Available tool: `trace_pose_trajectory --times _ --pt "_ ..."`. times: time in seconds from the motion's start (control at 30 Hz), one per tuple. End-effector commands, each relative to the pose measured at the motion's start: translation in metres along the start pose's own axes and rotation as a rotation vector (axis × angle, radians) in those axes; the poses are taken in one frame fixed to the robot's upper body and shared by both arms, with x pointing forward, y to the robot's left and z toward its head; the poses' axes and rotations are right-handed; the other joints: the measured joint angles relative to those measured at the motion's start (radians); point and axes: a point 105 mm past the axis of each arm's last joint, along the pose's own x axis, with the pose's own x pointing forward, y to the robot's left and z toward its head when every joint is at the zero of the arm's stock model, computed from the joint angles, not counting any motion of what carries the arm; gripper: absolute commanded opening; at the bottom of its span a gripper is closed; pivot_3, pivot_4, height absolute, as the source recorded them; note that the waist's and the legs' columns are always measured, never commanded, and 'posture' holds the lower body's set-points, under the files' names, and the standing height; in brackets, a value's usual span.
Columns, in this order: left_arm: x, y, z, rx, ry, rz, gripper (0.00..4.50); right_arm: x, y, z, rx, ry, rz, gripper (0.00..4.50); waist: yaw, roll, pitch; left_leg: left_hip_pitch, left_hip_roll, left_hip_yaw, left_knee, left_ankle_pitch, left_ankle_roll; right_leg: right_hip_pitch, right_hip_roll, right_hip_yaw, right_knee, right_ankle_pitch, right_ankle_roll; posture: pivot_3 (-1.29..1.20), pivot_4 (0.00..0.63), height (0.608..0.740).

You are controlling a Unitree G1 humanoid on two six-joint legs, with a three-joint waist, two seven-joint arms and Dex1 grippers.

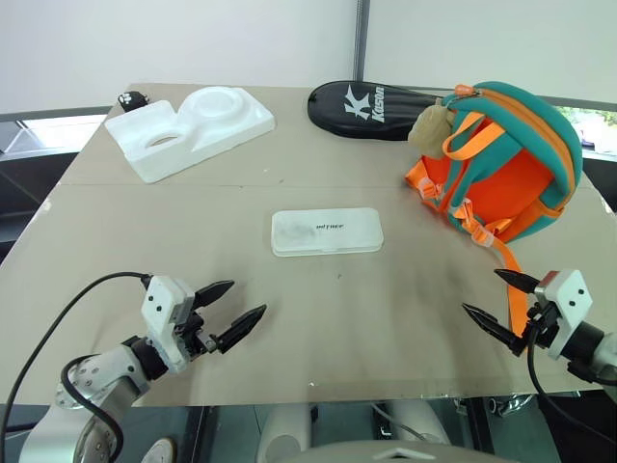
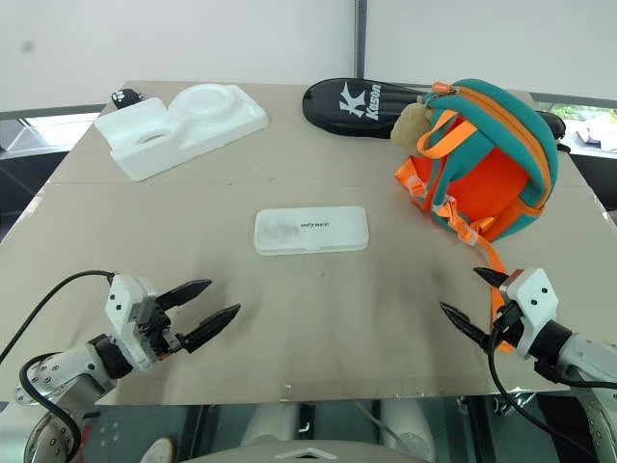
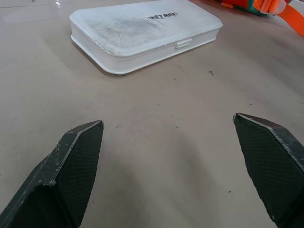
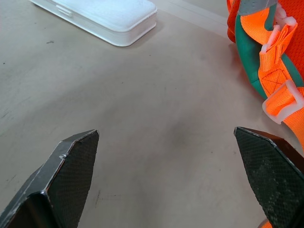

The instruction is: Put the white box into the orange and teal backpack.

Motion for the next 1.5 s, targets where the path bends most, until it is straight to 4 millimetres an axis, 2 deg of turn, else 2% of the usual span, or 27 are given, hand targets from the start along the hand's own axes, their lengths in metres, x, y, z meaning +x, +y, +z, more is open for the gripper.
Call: trace_pose_trajectory --times 0.03,0.13,0.27,0.3,0.33,0.43,0.5,0.63,0.67,0.87,0.93,1.0,1.07,1.13,1.33,1.4,1.5 --pt "-0.001 0.008 0.013 0.0 -0.054 0.049 4.47 0.015 0.009 0.015 -0.006 -0.066 -0.011 4.5 0.0 0.0 0.0 0.0 0.0 0.0 0.0 0.0 0.0 0.0 0.0 0.0 0.0 0.0 0.0 0.0 0.15 0.74" --pt "0.006 0.021 0.028 -0.029 -0.13 0.158 4.47 0.051 0.018 0.031 0.03 -0.115 -0.028 4.5 -0.006 -0.001 -0.001 0.002 0.004 0.0 0.0 0.0 0.0 0.0 0.001 0.0 0.0 0.0 0.0 0.0 0.15 0.74" --pt "0.009 0.029 0.036 -0.089 -0.194 0.23 4.47 0.075 0.033 0.04 0.104 -0.137 0.069 4.5 -0.001 -0.003 -0.002 0.003 0.005 0.001 0.0 0.0 0.0 0.0 0.002 0.0 0.001 0.002 -0.002 0.0 0.15 0.74" --pt "0.011 0.035 0.036 -0.106 -0.196 0.273 4.5 0.085 0.028 0.038 0.109 -0.119 0.045 4.25 -0.001 -0.003 -0.002 0.003 0.005 0.003 0.0 0.0 0.0 0.0 0.002 0.0 0.0 0.002 -0.002 0.0 0.15 0.74" --pt "0.014 0.042 0.036 -0.12 -0.199 0.319 4.24 0.094 0.021 0.036 0.114 -0.098 -0.003 3.97 0.0 -0.003 -0.002 0.002 0.005 0.006 -0.001 0.0 0.0 0.0 0.002 -0.001 0.0 0.002 -0.002 0.0 0.15 0.74" --pt "0.019 0.054 0.046 -0.157 -0.229 0.39 3.36 0.113 0.016 0.052 0.164 -0.122 -0.046 2.84 0.001 -0.003 -0.002 0.001 0.004 0.007 -0.002 0.0 0.0 0.0 0.002 -0.001 0.0 0.002 -0.002 0.0 0.15 0.74" --pt "0.02 0.065 0.045 -0.165 -0.225 0.45 2.3 0.123 0.013 0.052 0.174 -0.11 -0.097 1.86 0.0 -0.004 -0.002 0.002 0.004 0.007 -0.002 0.0 0.0 0.0 0.002 0.0 0.001 0.002 -0.002 0.0 0.15 0.74" --pt "0.051 0.085 0.03 -0.126 -0.113 0.525 0.36 0.149 -0.014 0.043 0.134 -0.053 -0.291 0.0 0.002 -0.004 -0.002 0.002 0.003 0.007 -0.001 0.0 0.0 0.0 0.003 0.0 0.001 0.002 -0.002 0.0 0.15 0.74" --pt "0.056 0.088 0.029 -0.121 -0.097 0.532 0.1 0.153 -0.015 0.044 0.12 -0.053 -0.316 0.0 0.001 -0.004 -0.002 0.002 0.002 0.007 -0.001 0.0 0.0 0.0 0.003 0.0 0.001 0.002 -0.002 0.0 0.15 0.74" --pt "0.091 0.085 0.034 -0.033 -0.044 0.444 0.1 0.194 0.01 0.053 0.089 -0.053 -0.228 0.0 -0.006 -0.004 -0.002 0.001 0.002 0.008 -0.005 0.0 0.0 -0.003 0.003 0.002 0.001 0.004 0.002 0.0 0.15 0.74" --pt "0.102 0.078 0.033 0.014 -0.001 0.365 0.1 0.204 0.03 0.059 0.077 -0.05 -0.099 0.0 -0.007 -0.004 -0.002 0.002 0.002 0.008 -0.006 0.0 0.0 -0.003 0.004 0.002 0.002 0.004 0.002 0.0 0.15 0.74" --pt "0.106 0.068 0.032 0.059 0.018 0.297 0.1 0.206 0.043 0.059 0.047 -0.038 -0.017 0.0 -0.007 -0.004 -0.002 0.002 0.003 0.008 -0.007 0.0 0.0 -0.003 0.004 0.002 0.002 0.004 0.002 0.0 0.15 0.74" --pt "0.104 0.053 0.029 0.085 0.029 0.22 0.1 0.202 0.049 0.054 0.017 -0.02 0.024 0.0 -0.007 -0.004 -0.002 0.001 0.003 0.009 -0.007 0.0 0.0 -0.003 0.003 0.002 0.0 0.004 0.002 0.0 0.15 0.74" --pt "0.094 0.037 0.02 0.082 0.061 0.16 0.1 0.189 0.052 0.047 0.025 0.007 0.056 0.0 -0.007 -0.003 -0.002 0.001 0.003 0.01 -0.008 0.0 0.0 -0.003 0.001 0.002 -0.001 0.004 0.002 0.0 0.15 0.74" --pt "0.068 0.012 0.008 0.101 0.106 0.106 0.1 0.146 0.055 0.032 0.038 0.067 0.097 0.0 0.001 -0.003 -0.002 0.002 0.002 0.01 -0.01 0.0 -0.001 -0.003 0.0 0.002 0.0 0.002 0.0 0.0 0.15 0.74" --pt "0.063 0.011 0.006 0.102 0.108 0.111 0.1 0.138 0.053 0.027 0.038 0.088 0.081 0.0 -0.002 -0.003 -0.002 0.003 0.002 0.01 -0.01 0.0 -0.001 -0.003 0.0 0.002 0.0 0.0 -0.001 0.0 0.15 0.74" --pt "0.057 0.02 0.005 0.089 0.106 0.152 0.1 0.132 0.049 0.024 0.029 0.103 0.066 0.0 -0.003 -0.003 -0.002 0.004 0.002 0.01 -0.009 0.0 0.0 -0.003 0.0 0.002 0.0 0.001 -0.002 0.0 0.15 0.74"
